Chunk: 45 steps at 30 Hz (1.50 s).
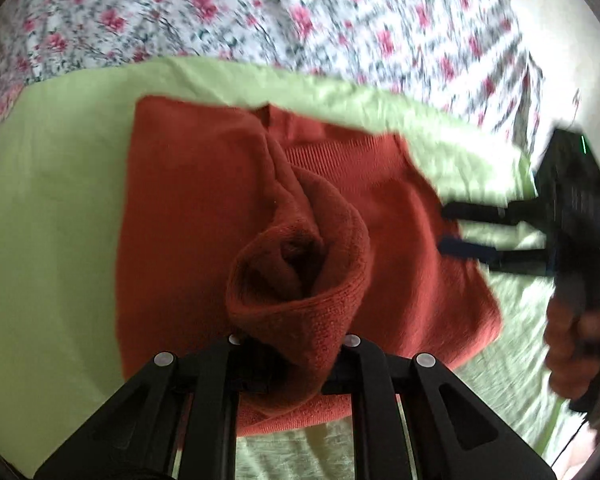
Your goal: Fold small clothes
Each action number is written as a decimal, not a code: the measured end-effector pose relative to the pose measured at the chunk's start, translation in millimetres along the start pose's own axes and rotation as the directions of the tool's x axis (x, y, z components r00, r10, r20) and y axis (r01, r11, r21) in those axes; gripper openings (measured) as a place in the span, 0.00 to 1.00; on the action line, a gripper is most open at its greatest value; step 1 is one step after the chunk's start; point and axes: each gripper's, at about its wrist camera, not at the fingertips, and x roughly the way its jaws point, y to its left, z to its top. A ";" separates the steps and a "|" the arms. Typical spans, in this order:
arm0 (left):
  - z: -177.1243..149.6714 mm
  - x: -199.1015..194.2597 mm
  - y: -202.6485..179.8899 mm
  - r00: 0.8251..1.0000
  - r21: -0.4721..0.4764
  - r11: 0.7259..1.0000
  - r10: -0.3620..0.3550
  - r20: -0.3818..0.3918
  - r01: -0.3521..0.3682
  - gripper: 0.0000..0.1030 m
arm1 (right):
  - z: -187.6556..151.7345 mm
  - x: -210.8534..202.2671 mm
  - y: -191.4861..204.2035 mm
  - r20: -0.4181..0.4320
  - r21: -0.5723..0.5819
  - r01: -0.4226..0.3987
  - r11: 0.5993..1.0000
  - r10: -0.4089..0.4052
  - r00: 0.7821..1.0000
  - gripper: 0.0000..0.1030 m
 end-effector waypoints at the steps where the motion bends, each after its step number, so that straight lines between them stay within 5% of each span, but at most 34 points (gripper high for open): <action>1: -2.4 2.5 -2.6 1.000 0.017 1.000 0.014 -0.006 -0.014 0.12 | 4.2 5.7 0.2 -0.011 0.010 -0.015 1.000 0.015 1.000 0.63; 11: -9.4 -1.4 -17.3 0.995 0.140 0.985 0.104 0.007 -0.104 0.12 | 37.8 117.4 36.7 -0.179 0.023 -0.116 0.993 0.118 0.977 0.69; 13: -7.5 -4.1 -18.4 0.994 0.149 0.983 0.111 0.011 -0.112 0.12 | 41.1 133.3 50.1 -0.185 -0.042 -0.084 0.996 0.075 0.980 0.49; 14: -4.6 -5.8 -19.4 0.994 0.153 0.982 0.111 0.016 -0.112 0.12 | 43.3 135.5 54.3 -0.185 -0.061 -0.077 0.995 0.065 0.981 0.26; 15: -1.2 -11.5 -20.2 0.994 0.155 0.982 0.102 0.025 -0.105 0.12 | 45.3 134.9 57.1 -0.181 -0.068 -0.074 0.995 0.060 0.982 0.19; 21: 15.9 -36.5 -50.2 0.996 0.161 0.985 -0.066 0.059 0.055 0.12 | 55.4 62.1 73.0 -0.049 -0.174 -0.114 0.978 0.107 0.993 0.16; 26: 11.8 -8.3 -97.0 0.988 0.227 0.962 -0.155 0.000 0.151 0.12 | 65.0 10.9 45.5 0.031 -0.209 -0.035 0.977 0.043 0.999 0.16; 32: 2.2 26.4 -116.4 0.980 0.236 0.952 -0.182 -0.079 0.196 0.12 | 64.7 6.8 -19.1 0.026 -0.125 0.059 0.990 -0.056 0.998 0.15; 41: 10.3 66.5 -106.9 0.974 0.223 0.953 -0.179 -0.141 0.207 0.15 | 64.3 20.9 -43.9 0.022 -0.142 0.122 0.982 -0.120 0.993 0.15; 45: 8.3 61.7 -109.9 0.969 0.215 0.950 -0.197 -0.151 0.227 0.24 | 63.5 21.6 -48.0 0.024 -0.141 0.128 0.982 -0.126 0.992 0.16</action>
